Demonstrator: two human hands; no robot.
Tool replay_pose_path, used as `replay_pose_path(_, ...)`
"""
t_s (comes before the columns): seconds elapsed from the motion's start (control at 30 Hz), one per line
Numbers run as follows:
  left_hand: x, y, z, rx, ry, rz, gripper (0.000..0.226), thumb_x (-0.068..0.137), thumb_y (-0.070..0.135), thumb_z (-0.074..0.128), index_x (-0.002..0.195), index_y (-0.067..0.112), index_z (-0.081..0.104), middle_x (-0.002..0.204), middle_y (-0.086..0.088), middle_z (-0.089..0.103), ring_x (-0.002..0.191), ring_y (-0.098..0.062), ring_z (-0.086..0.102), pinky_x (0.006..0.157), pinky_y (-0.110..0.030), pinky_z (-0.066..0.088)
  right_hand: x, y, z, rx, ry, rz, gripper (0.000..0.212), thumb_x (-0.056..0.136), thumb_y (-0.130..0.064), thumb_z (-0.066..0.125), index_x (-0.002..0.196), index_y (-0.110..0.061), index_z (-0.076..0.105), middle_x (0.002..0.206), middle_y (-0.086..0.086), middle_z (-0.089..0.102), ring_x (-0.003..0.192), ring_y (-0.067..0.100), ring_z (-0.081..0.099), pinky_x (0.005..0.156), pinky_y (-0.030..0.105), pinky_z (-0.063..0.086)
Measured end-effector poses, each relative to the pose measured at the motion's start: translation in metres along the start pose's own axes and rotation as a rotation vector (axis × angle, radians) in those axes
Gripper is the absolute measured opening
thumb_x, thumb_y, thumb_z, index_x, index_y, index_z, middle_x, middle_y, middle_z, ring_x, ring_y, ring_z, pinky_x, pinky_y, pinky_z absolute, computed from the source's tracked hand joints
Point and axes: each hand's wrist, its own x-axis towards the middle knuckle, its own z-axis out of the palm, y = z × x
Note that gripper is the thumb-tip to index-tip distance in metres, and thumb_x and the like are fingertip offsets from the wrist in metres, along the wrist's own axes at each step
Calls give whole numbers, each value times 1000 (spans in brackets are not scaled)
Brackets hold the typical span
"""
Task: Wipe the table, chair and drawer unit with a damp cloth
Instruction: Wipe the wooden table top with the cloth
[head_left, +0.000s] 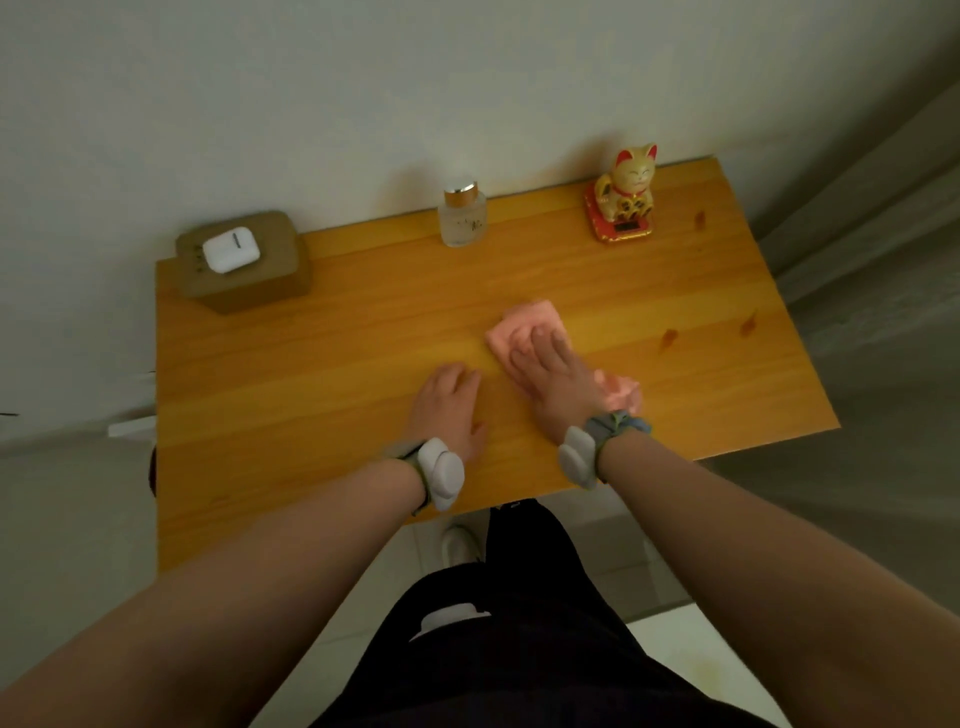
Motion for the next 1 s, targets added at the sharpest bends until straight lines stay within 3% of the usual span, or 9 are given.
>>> replay_pose_path(0.1, -14, -4, 8, 52, -15, 52, 74, 82, 45, 60, 140, 12, 29, 151, -11, 22, 137, -29, 20, 111, -40, 24, -27, -6, 14, 13, -25, -51, 55, 100, -31, 35, 150, -31, 12, 159, 5, -7, 146, 25, -10, 117, 42, 3)
replay_pose_path(0.2, -20, -6, 13, 85, -124, 49, 93, 74, 61, 62, 144, 17, 19, 155, -7, 9, 141, -31, 11, 114, -44, 21, -45, 18, 11, 5, -58, -10, 65, 95, -23, 39, 150, -33, 6, 158, 1, -12, 145, 21, -14, 117, 40, -2)
replay_pose_path(0.43, -20, -12, 10, 189, -225, 111, 123, 59, 75, 64, 148, 16, 1, 157, -9, -6, 143, -33, -3, 117, -45, 11, -74, 66, 1, -26, -8, 429, 71, 95, -22, 40, 150, -30, -4, 158, 5, -15, 145, 26, -16, 120, 43, 3)
replay_pose_path(0.57, -19, -9, 13, 202, -226, 94, 128, 55, 74, 68, 148, 17, 1, 157, -9, -7, 143, -34, -3, 117, -45, 11, -63, 24, 16, -66, 18, 328, 71, 92, -11, 39, 151, -29, 3, 159, 7, -6, 145, 32, -11, 119, 45, 7)
replay_pose_path(0.7, -18, -10, 11, 157, -208, 81, 122, 57, 71, 70, 147, 16, 10, 157, -9, -2, 143, -34, 1, 117, -47, 16, -75, -33, 45, 10, -21, 110, 65, 96, -21, 38, 150, -32, 5, 159, 4, -12, 145, 27, -16, 119, 41, -4)
replay_pose_path(0.83, -16, -5, 9, 149, -107, 77, 102, 65, 66, 68, 143, 15, 25, 154, -10, 14, 141, -32, 14, 113, -45, 24, -89, -17, 42, 63, -43, 59, 62, 97, -27, 41, 149, -34, 10, 159, -1, -11, 145, 21, -13, 118, 40, 2)
replay_pose_path(0.9, -15, -2, 9, 137, -63, 48, 93, 69, 64, 65, 140, 15, 30, 152, -10, 21, 138, -32, 22, 109, -44, 28, -96, 8, 33, 89, -42, 96, 63, 95, -24, 43, 149, -34, 12, 159, -2, -10, 145, 21, -13, 119, 45, 3)
replay_pose_path(1.0, -13, 5, 9, 152, 4, 27, 82, 75, 61, 61, 137, 14, 34, 148, -11, 28, 135, -32, 28, 108, -44, 31, -109, 56, 23, 32, -3, 205, 64, 94, -23, 43, 150, -30, 13, 159, 4, -8, 146, 25, -12, 119, 41, 6)
